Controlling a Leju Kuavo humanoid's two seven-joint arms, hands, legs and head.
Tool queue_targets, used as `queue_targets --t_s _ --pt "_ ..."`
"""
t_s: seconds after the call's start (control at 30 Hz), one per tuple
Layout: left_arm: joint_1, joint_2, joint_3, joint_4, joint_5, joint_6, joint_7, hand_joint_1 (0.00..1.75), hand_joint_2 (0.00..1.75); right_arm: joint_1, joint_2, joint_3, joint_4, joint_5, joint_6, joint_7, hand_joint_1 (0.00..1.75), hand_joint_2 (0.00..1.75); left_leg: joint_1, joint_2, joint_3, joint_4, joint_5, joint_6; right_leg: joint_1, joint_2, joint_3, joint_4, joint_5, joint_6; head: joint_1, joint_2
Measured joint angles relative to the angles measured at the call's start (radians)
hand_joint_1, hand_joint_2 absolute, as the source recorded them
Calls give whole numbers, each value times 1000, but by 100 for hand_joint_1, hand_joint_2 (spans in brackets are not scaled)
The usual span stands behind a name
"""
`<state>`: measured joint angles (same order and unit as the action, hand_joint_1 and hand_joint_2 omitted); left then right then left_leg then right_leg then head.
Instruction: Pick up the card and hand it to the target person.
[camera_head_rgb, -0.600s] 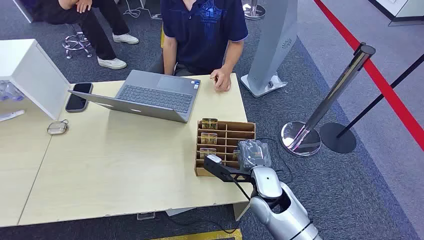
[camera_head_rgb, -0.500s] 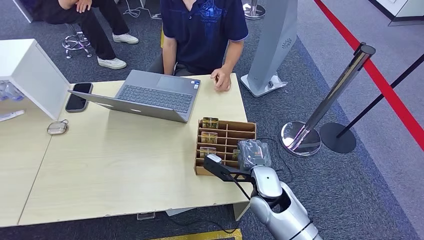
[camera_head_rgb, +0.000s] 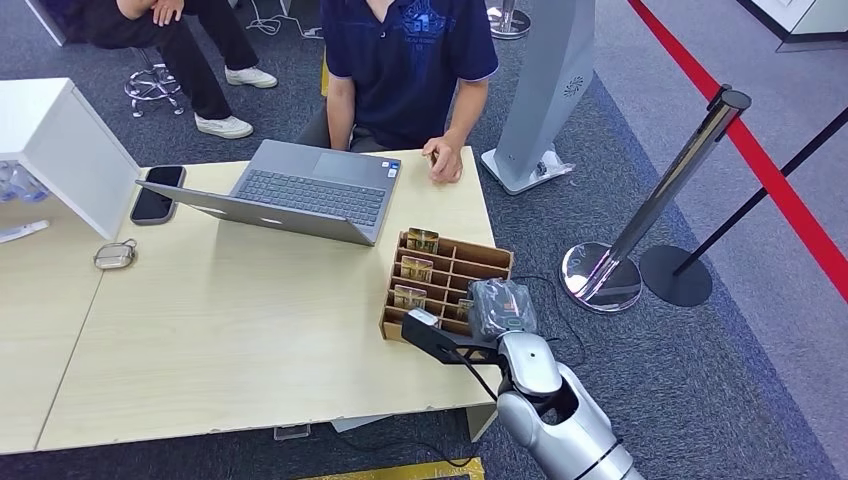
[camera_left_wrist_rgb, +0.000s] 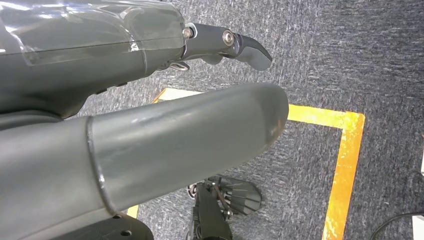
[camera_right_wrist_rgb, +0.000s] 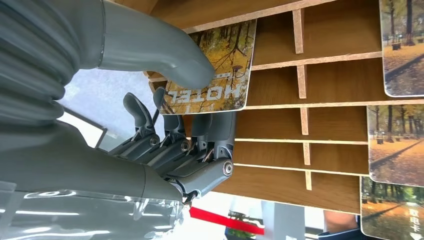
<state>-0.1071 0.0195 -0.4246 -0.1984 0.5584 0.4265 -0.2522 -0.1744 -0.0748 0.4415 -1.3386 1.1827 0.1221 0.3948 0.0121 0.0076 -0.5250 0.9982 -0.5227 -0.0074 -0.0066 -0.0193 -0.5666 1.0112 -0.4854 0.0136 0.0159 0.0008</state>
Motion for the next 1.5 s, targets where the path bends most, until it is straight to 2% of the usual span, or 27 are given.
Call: queue_targets --t_s 0.87,1.5 --pt "0 0 0 0 2 0 -3 0 0 -22 6 24 -24 8 -5 -5 145 175 0 0 0 0 0 0 0 0 0 0 0 0 0 0" --pt "0 0 0 0 7 -3 -9 0 0 -102 -25 25 -234 -42 37 -23 137 175 0 0 0 0 0 0 0 0 0 0 0 0 0 0"
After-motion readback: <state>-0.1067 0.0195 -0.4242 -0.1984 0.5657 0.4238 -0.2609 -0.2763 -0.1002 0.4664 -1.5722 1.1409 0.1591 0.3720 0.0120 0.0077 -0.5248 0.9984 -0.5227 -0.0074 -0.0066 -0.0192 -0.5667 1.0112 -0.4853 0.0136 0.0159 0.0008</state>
